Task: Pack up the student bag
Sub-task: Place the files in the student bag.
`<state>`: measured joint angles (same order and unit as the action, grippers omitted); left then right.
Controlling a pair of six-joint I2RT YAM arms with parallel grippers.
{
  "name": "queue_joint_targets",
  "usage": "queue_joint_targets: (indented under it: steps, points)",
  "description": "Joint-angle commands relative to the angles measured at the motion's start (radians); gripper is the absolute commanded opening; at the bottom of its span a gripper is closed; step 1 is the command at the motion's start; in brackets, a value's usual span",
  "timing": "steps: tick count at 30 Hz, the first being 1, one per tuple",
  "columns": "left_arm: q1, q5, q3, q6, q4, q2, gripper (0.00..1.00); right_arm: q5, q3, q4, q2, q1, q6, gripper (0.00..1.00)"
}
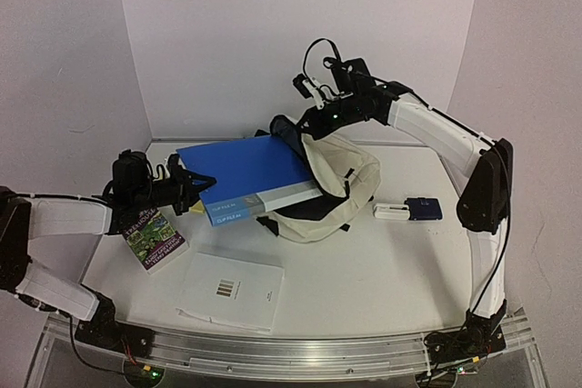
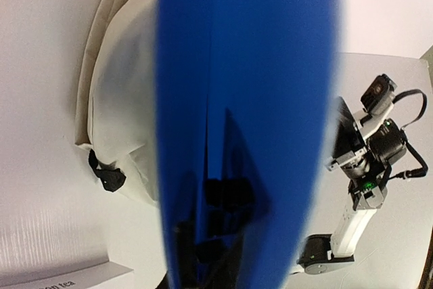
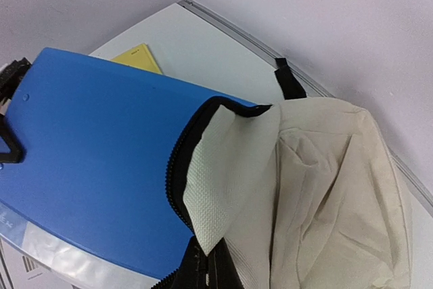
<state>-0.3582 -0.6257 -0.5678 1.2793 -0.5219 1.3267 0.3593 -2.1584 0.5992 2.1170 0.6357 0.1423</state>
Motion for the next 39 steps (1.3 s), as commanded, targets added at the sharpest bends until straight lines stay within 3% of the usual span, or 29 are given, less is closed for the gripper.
queue_joint_targets:
  steps: [1,9,16,22,25,31,39]
  points:
    - [-0.021,0.103,-0.034,0.071,-0.228,0.080,0.00,0.087,-0.083,-0.044,-0.025,0.011,-0.053,0.00]
    - [-0.071,0.243,-0.062,0.023,-0.136,0.092,0.00,0.114,-0.175,-0.053,0.035,0.022,-0.127,0.00]
    - [-0.140,0.177,-0.117,0.010,-0.106,0.158,0.00,0.040,-0.184,-0.083,0.048,0.021,-0.169,0.00]
    - [-0.142,0.189,-0.060,-0.048,0.106,-0.009,0.00,-0.064,-0.178,-0.089,0.051,0.021,-0.152,0.00]
    - [-0.141,0.222,-0.018,-0.046,0.138,-0.078,0.00,-0.031,-0.177,-0.090,0.056,0.021,-0.173,0.00]
    - [-0.140,0.300,-0.017,0.011,-0.031,0.019,0.00,0.113,-0.156,-0.102,0.036,0.030,-0.226,0.00]
    - [-0.161,0.278,-0.180,0.082,-0.325,0.334,0.00,0.156,-0.153,-0.121,0.017,0.075,-0.225,0.00]
